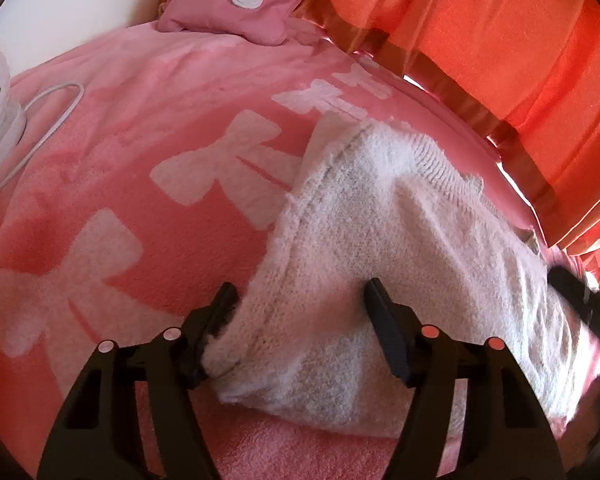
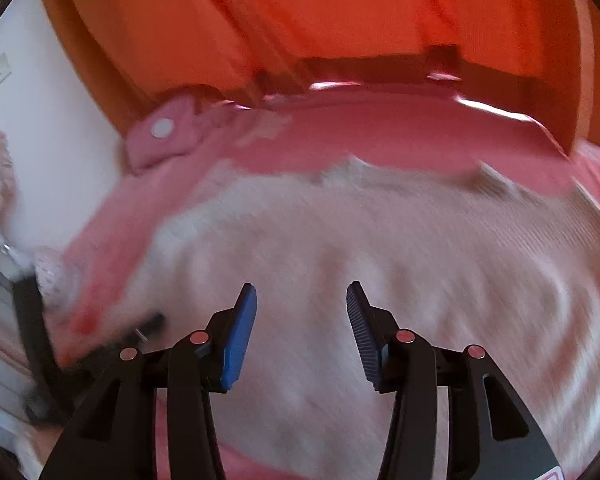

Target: Fold small clothes

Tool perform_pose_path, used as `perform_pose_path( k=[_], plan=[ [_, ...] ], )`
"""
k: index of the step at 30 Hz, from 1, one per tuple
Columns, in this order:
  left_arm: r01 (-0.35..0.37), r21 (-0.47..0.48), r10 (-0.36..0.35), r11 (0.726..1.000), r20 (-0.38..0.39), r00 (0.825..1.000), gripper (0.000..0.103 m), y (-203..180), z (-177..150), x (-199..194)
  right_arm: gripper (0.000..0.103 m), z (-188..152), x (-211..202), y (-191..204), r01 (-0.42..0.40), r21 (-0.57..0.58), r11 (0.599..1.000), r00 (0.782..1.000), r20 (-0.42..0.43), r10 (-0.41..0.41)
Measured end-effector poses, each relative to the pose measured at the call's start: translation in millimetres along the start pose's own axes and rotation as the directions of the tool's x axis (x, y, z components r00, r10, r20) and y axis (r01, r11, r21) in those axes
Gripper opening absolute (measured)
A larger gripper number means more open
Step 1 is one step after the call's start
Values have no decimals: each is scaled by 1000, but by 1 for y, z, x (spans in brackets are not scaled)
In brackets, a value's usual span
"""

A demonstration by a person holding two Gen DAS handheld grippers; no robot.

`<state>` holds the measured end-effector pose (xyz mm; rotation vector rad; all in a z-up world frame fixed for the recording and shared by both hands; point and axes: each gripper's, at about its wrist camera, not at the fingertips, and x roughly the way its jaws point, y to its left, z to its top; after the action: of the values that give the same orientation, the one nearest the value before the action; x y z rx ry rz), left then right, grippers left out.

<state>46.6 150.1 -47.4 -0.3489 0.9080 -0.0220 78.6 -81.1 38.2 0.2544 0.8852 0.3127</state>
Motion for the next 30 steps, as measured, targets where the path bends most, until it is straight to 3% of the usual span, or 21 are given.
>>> perform_pose_path(
  k=[4,9,10,11,13,15,17,21,22,26,30],
  plan=[
    [9,-3,-9,1000,-9,1000,64,1,1,0,48,40,52,34,-97,-2,995,991,-97,96],
    [28,3,-28,1000,-22,999,64,3,3,1,48,61,135,55,-24,18,1000,968,-250,27],
    [33,2,-33,999,-24,999,64,3,3,1,43,61,151,57,10,11,1000,959,-283,-7],
    [41,1,-41,999,-28,999,64,4,3,2,36,61,156,59,42,-13,999,960,-277,-44],
    [53,-3,-53,999,-34,998,64,5,4,2,7,70,149,72,64,-74,995,968,-238,-80],
    [65,-11,-66,998,-40,997,64,7,5,2,6,80,131,80,4,-67,998,984,-178,-16],
    [69,-12,-69,998,-42,997,64,7,4,2,6,86,121,85,-6,-65,998,993,-122,-3],
    [68,-4,-68,998,-43,997,64,6,4,2,8,65,178,81,58,-133,989,965,-248,-90],
    [71,-5,-71,997,-43,997,64,6,4,2,8,63,174,83,47,-157,986,977,-199,-78],
    [90,-18,-91,996,-49,995,64,10,6,2,14,68,127,69,-7,-78,997,988,-157,-5],
    [125,-54,-127,991,-43,991,55,16,7,0,20,44,45,26,72,-64,995,996,-46,-75]
  ],
)
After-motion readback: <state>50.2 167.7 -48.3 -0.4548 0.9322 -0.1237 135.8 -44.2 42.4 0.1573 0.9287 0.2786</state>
